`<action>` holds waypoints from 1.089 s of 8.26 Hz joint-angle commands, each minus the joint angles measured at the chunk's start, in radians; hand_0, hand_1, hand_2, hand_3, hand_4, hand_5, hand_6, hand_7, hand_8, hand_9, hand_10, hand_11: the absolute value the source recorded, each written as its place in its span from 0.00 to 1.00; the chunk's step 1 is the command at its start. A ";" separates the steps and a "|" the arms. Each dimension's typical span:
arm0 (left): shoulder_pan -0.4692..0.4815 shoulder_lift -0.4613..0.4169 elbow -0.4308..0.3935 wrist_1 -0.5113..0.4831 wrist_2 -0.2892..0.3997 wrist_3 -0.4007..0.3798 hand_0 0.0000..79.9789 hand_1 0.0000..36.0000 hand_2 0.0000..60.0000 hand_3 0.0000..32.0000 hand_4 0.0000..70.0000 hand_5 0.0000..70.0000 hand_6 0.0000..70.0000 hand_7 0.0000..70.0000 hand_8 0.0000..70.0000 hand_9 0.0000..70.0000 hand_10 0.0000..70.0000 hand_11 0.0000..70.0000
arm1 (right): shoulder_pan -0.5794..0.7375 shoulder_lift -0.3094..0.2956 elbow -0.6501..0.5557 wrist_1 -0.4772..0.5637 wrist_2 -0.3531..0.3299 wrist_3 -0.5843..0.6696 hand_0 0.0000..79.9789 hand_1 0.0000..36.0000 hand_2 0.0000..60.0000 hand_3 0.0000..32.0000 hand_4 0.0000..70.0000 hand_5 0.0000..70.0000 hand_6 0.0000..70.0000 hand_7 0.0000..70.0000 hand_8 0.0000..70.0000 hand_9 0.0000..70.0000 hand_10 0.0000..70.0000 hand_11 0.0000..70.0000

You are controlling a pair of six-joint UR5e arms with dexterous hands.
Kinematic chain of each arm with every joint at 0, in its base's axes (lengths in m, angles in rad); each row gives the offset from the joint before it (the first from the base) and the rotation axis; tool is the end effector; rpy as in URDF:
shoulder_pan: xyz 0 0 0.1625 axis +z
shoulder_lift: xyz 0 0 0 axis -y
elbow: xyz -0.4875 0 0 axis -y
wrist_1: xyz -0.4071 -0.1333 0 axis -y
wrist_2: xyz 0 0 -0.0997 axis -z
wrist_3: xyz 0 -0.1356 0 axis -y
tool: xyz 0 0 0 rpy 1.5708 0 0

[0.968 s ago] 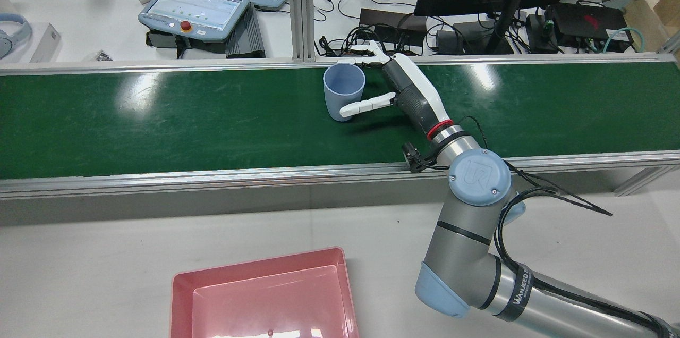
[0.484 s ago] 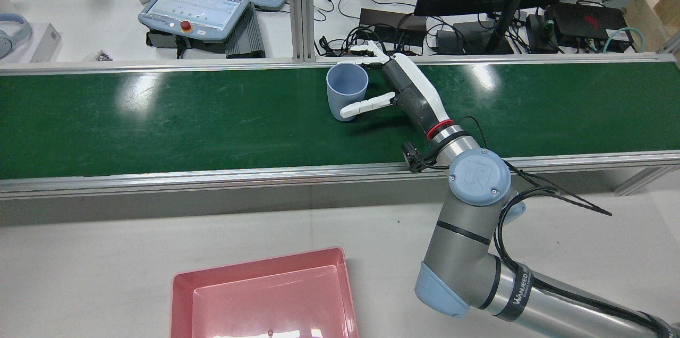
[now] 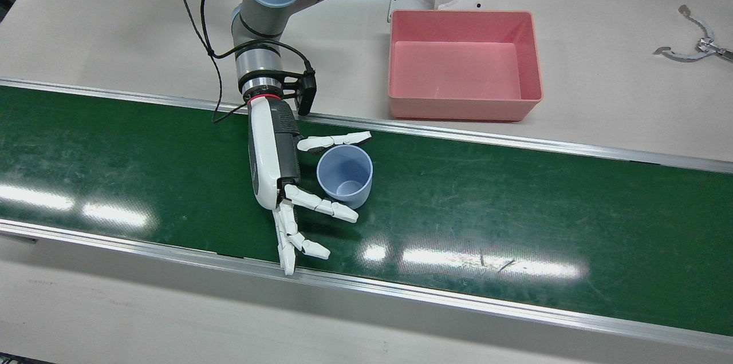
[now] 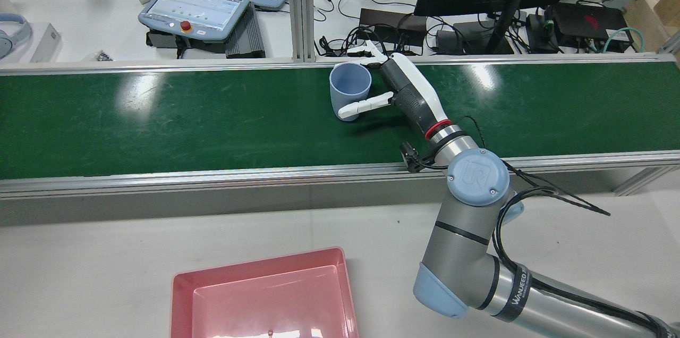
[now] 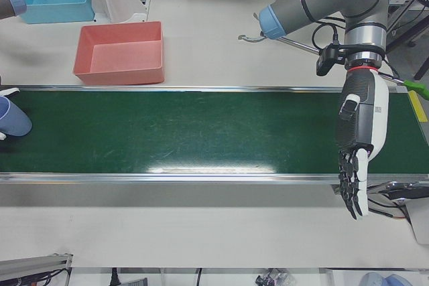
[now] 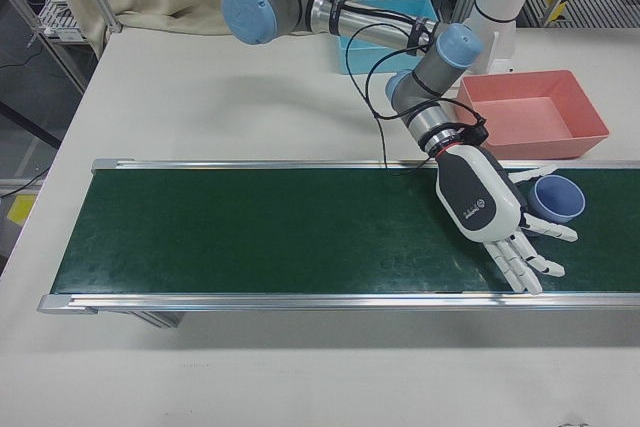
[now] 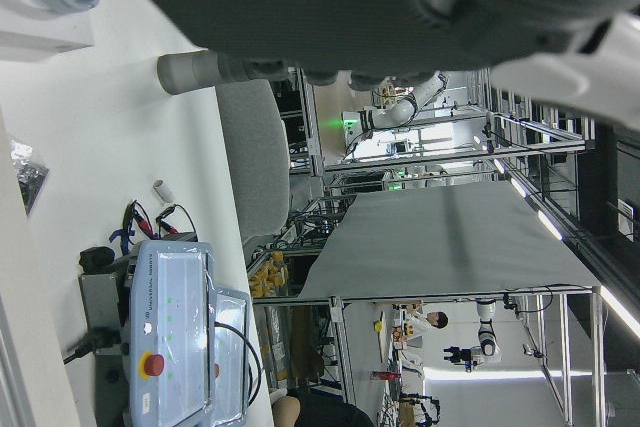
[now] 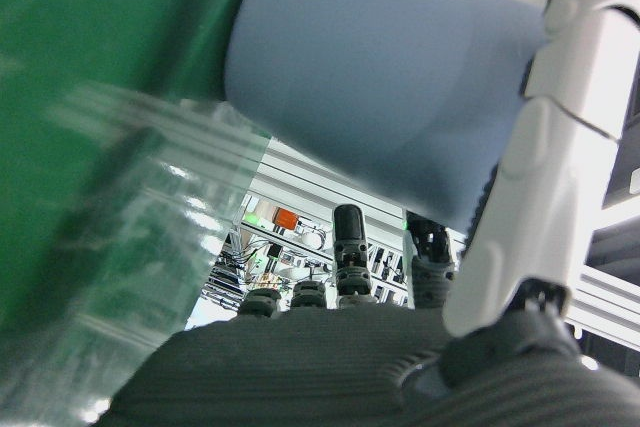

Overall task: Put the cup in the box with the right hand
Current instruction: 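Close the right hand fingers around the light blue cup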

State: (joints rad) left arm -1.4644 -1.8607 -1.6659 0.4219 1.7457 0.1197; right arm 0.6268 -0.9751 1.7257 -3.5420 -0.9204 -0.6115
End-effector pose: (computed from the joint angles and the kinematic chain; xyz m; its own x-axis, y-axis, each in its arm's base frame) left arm -0.0404 -0.6544 0.5813 -0.9534 -0.2799 -0.1130 0.1186 -0.0033 -0.9929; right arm -0.4461 -0.5890 0.3450 -0.9189 0.1391 0.3692 -0.3049 0.3433 -0.8884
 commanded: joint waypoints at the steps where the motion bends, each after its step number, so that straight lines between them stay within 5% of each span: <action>1: -0.001 0.000 0.000 0.000 0.000 0.000 0.00 0.00 0.00 0.00 0.00 0.00 0.00 0.00 0.00 0.00 0.00 0.00 | -0.002 0.001 0.002 0.000 0.000 0.004 0.67 0.41 0.05 0.00 0.50 0.07 0.12 0.47 0.01 0.09 0.02 0.06; 3: 0.000 0.000 0.000 0.000 0.000 0.000 0.00 0.00 0.00 0.00 0.00 0.00 0.00 0.00 0.00 0.00 0.00 0.00 | -0.007 0.001 0.003 0.000 0.000 0.006 0.68 0.42 0.09 0.00 0.52 0.07 0.12 0.48 0.02 0.11 0.03 0.06; 5: 0.000 0.000 0.000 0.000 0.000 0.000 0.00 0.00 0.00 0.00 0.00 0.00 0.00 0.00 0.00 0.00 0.00 0.00 | -0.009 0.001 0.011 0.000 0.002 0.009 0.68 0.64 0.59 0.00 0.58 0.09 0.13 0.51 0.03 0.11 0.04 0.09; 6: -0.001 0.000 0.000 0.000 0.000 0.000 0.00 0.00 0.00 0.00 0.00 0.00 0.00 0.00 0.00 0.00 0.00 0.00 | -0.009 0.000 0.011 0.000 0.000 0.009 0.64 0.99 1.00 0.00 0.59 0.11 0.14 0.53 0.04 0.13 0.05 0.11; 9: 0.001 0.000 0.000 0.000 0.000 0.000 0.00 0.00 0.00 0.00 0.00 0.00 0.00 0.00 0.00 0.00 0.00 0.00 | -0.010 -0.025 0.082 -0.002 0.003 0.010 0.60 1.00 1.00 0.00 0.63 0.12 0.15 0.59 0.06 0.16 0.05 0.11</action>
State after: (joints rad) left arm -1.4639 -1.8607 -1.6659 0.4224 1.7457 0.1197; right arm 0.6177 -0.9799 1.7496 -3.5420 -0.9198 -0.6019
